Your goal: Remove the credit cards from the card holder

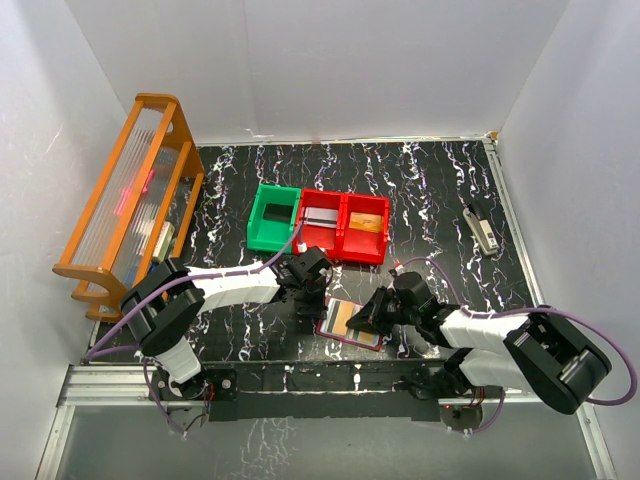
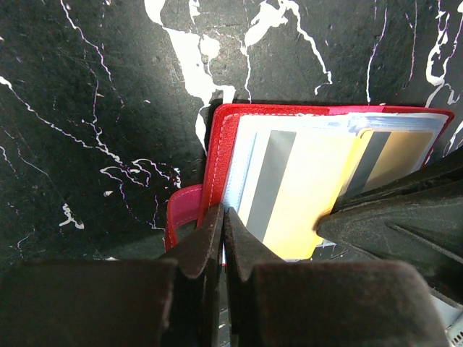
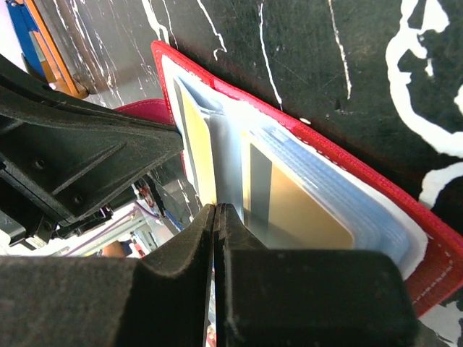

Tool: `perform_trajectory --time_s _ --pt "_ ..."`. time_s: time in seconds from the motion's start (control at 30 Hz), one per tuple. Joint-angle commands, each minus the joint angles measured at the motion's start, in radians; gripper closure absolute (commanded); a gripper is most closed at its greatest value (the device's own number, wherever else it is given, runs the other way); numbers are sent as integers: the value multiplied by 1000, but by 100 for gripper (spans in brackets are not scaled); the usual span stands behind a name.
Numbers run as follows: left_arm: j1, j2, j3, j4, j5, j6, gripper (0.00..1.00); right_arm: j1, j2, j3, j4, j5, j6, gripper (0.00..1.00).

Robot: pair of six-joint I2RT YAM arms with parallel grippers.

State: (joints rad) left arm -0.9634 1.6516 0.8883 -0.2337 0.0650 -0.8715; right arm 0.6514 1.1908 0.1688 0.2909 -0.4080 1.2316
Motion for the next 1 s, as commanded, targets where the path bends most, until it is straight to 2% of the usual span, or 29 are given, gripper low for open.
perform_trajectory --time_s 0.0,0.13,0.47,0.97 --pt "-16 47 -44 -55 0 0 100 -4 -48 15 -14 12 -18 100" --pt "-15 47 -45 -60 -3 -2 100 -7 -118 4 -112 35 -27 100" --pt "-16 44 -45 -69 -8 0 100 -19 -240 -53 -192 41 -11 100" --pt "-16 14 -35 -88 -24 2 100 -35 -281 -9 -308 65 -49 100"
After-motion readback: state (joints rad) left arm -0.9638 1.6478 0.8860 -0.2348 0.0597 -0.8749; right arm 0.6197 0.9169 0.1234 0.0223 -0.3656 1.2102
